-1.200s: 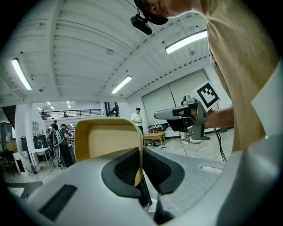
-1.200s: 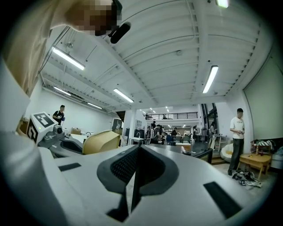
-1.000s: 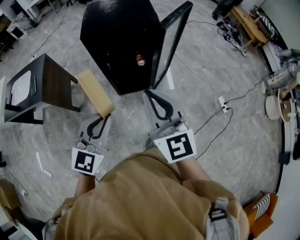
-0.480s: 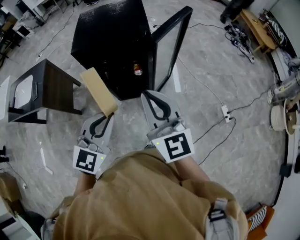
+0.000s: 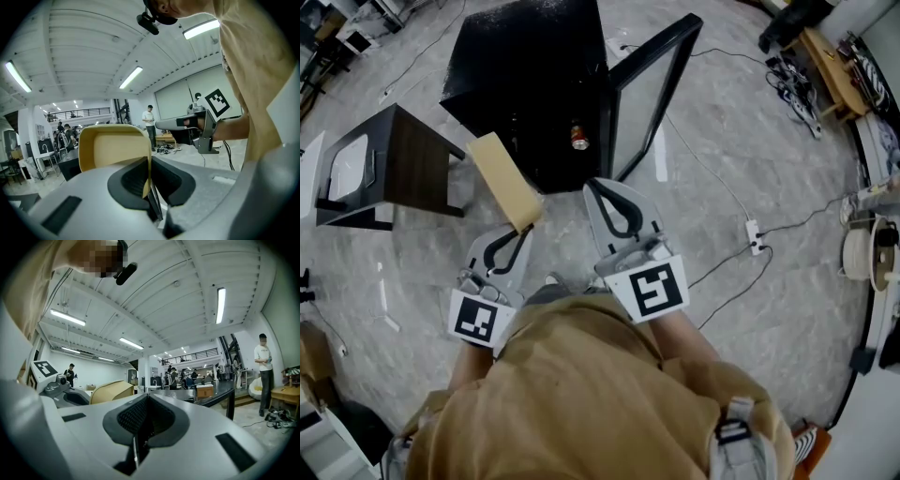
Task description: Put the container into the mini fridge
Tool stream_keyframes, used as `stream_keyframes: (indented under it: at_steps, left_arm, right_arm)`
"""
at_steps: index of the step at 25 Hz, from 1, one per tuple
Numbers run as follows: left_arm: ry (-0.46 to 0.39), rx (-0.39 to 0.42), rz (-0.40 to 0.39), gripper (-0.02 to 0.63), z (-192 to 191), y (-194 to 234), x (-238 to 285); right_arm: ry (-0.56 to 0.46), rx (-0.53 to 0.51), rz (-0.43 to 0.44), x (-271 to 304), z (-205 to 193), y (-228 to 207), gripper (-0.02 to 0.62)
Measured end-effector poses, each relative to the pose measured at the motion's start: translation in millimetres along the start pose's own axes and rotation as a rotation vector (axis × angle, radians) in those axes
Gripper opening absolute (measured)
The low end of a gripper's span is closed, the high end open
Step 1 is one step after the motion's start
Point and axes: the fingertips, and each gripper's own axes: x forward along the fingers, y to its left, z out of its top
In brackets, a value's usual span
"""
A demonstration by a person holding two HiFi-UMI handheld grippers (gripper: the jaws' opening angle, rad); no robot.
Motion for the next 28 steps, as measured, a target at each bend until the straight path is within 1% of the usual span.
stream_keyframes:
  at_steps: [7, 9, 12, 14, 17, 19, 23, 28]
  left_arm:
    - [0.014, 0.034, 0.040, 0.015, -11, 25, -1]
    - [0.023, 0.080, 0.034, 0.015, -13, 33, 0]
    - [0.034, 0.193, -0.006, 0.015, -16, 43, 5]
    - [0.039, 0.229, -0.029, 0.015, -20, 50, 8]
    - [0.061, 0.234, -0.060, 0.015, -35, 65, 15]
    - [0.073, 0.234, -0.083, 0.015, -43, 73, 20]
    - [0.075, 0.245, -0.120, 0.015, -52, 91, 33]
    - [0.086, 0.233, -0.151, 0.015, -68, 112, 46]
  right_arm:
    - [0.004, -0.006, 0.027, 16, 1, 8, 0.002]
    - [0.012, -0.011, 0.027, 21, 1, 8, 0.002]
    - [0.014, -0.014, 0.023, 31, 1, 9, 0.002]
    - [0.016, -0.019, 0.016, 40, 0, 10, 0.002]
    - [0.020, -0.036, -0.004, 56, -4, 9, 0.002]
    - [0.021, -0.029, -0.023, 66, -5, 9, 0.002]
    - [0.030, -0.038, -0.045, 86, -7, 9, 0.002]
    - [0.063, -0.050, -0.059, 110, -23, 11, 0.002]
